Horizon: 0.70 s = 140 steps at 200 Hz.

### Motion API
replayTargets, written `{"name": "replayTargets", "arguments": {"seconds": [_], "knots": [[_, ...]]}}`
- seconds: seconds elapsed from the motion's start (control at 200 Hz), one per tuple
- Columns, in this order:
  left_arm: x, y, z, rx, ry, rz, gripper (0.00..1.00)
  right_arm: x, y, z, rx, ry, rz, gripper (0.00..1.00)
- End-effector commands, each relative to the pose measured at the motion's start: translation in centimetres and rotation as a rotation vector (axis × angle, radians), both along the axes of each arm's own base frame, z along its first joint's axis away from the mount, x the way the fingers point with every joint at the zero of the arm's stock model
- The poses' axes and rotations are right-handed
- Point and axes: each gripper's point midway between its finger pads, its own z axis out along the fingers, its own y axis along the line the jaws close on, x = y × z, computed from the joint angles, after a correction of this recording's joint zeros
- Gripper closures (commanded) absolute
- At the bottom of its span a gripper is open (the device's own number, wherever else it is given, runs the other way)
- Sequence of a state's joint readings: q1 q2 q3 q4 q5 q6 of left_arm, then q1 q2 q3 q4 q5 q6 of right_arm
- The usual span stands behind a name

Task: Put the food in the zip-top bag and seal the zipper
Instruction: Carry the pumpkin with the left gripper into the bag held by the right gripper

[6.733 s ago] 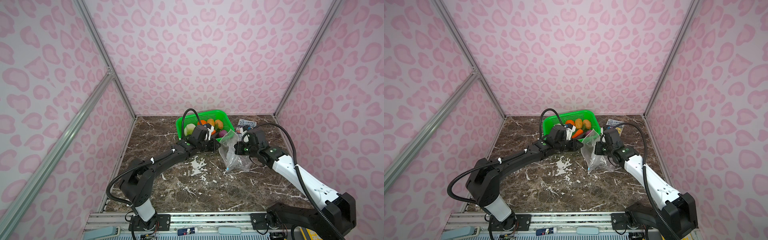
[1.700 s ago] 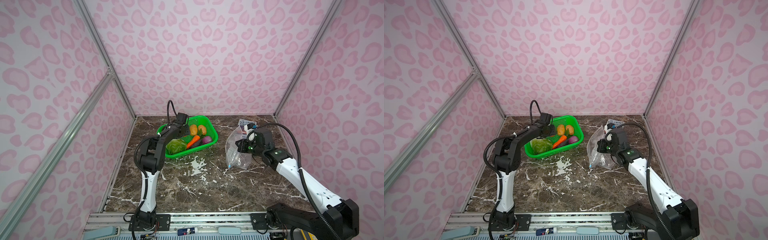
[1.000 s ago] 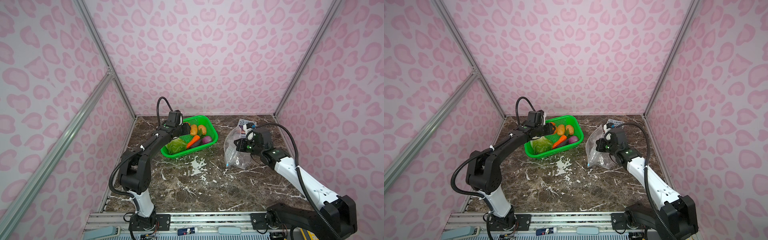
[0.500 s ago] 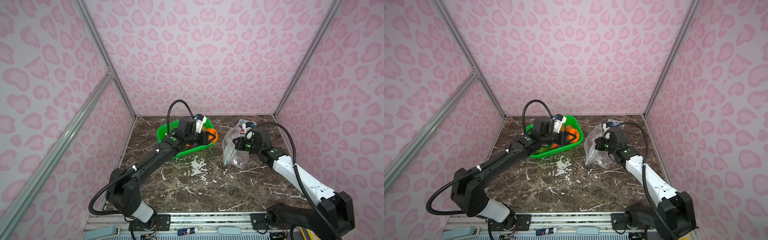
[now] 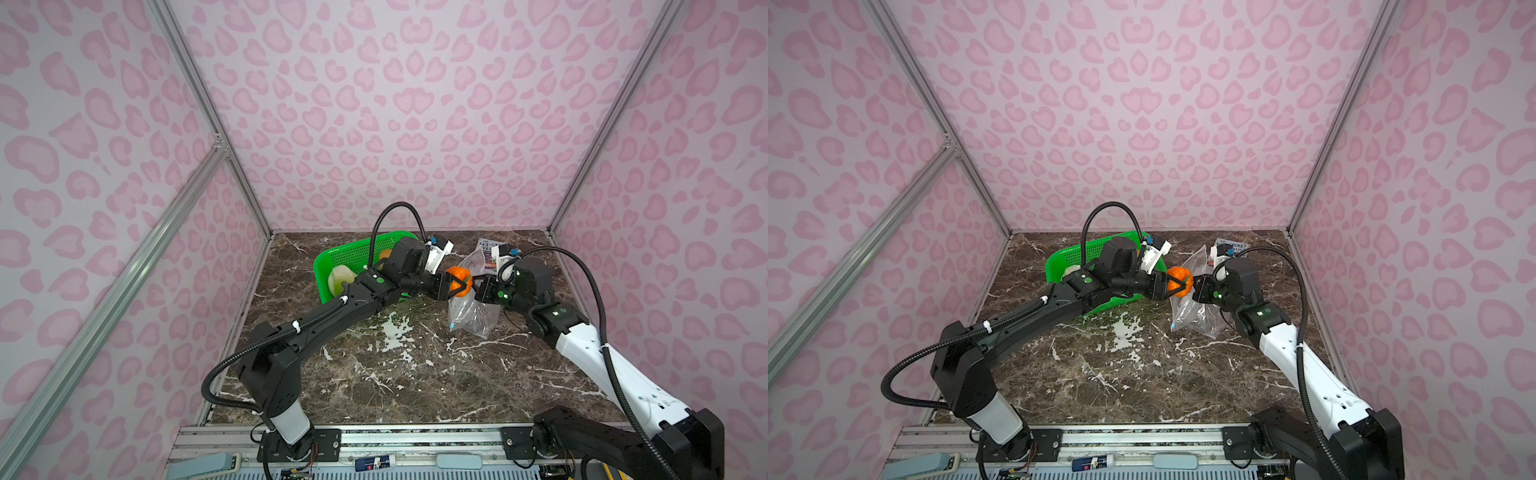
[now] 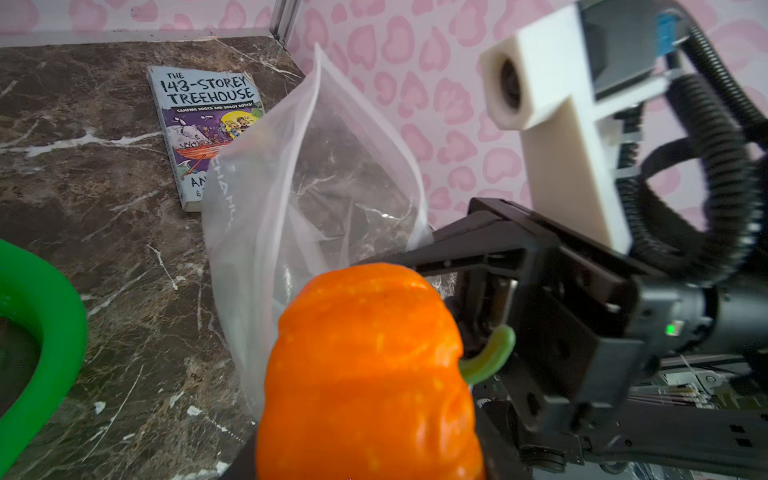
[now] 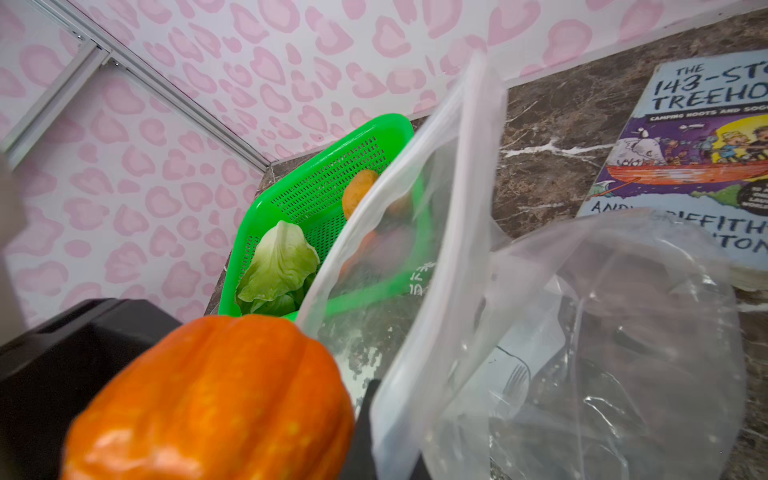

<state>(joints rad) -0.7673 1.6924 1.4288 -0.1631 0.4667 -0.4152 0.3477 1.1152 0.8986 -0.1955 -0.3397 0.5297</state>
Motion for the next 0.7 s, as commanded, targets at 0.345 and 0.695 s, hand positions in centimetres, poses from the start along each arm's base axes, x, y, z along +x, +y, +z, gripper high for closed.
{"name": "replayTargets", "arguments": {"seconds": [0.345,0.695], "knots": [[1.8,1.2,-3.6,0.162,0.002,0.157,0.57,-0.3,1.8,0.7,0.024,-0.029,0.064,1.00],[2.4,2.5,-6.2,0.295,0.038,0.236,0.53,0.3,3.0,-0.3,-0.003,-0.003,0.079,1.00]]}}
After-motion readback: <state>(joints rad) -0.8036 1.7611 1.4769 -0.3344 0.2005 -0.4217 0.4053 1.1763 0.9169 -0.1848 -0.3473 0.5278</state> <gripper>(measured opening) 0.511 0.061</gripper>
